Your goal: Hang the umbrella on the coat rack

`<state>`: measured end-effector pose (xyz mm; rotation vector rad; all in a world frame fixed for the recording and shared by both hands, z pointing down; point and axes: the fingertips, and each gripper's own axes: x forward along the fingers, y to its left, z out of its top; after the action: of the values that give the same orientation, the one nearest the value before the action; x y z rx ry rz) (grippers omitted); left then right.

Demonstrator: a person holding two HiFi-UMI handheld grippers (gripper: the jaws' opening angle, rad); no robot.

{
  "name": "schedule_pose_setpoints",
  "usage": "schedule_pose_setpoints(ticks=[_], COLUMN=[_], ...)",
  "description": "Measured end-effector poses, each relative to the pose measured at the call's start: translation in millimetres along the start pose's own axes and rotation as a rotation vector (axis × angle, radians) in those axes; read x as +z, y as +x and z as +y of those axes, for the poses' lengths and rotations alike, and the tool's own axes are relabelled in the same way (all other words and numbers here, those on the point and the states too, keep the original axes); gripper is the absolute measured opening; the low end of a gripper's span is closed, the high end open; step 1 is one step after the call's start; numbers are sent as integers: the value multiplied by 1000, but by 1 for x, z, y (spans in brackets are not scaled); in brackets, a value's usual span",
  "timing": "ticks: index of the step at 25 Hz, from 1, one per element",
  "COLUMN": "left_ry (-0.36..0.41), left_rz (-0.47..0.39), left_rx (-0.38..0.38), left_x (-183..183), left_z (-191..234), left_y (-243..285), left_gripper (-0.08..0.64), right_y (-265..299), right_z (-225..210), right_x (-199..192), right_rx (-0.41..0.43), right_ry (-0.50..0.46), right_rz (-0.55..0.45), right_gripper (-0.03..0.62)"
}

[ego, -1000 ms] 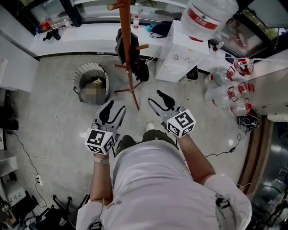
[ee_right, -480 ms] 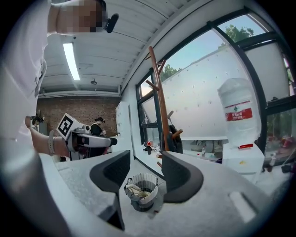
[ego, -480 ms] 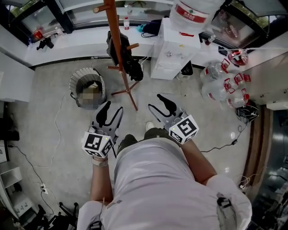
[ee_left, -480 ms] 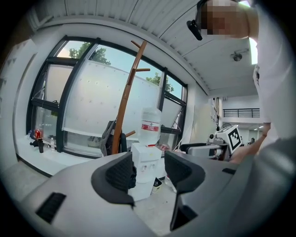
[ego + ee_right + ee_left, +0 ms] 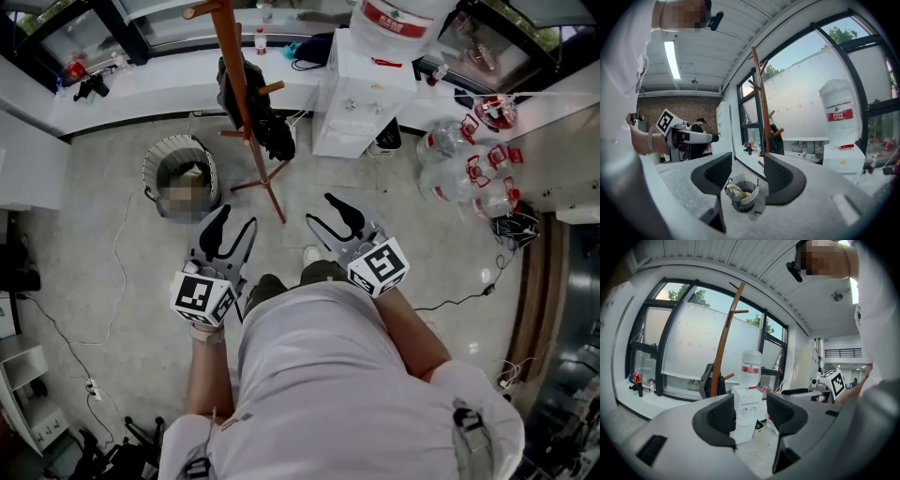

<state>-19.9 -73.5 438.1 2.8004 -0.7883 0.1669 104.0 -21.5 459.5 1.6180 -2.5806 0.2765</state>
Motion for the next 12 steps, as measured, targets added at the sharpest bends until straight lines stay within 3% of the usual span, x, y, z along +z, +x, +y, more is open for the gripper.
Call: schedule_pose_setpoints(ticks=[12], left_ry=[-16], left_rz=[19], left_rx=[20], left_x=[-9], left_z=[-3], left_y=[-4], left_gripper=[215], right_y=[6], right_z=[0], right_x=[-7], right_rx=[17], right_ry=[17], right_rz=[13], right_gripper=[215])
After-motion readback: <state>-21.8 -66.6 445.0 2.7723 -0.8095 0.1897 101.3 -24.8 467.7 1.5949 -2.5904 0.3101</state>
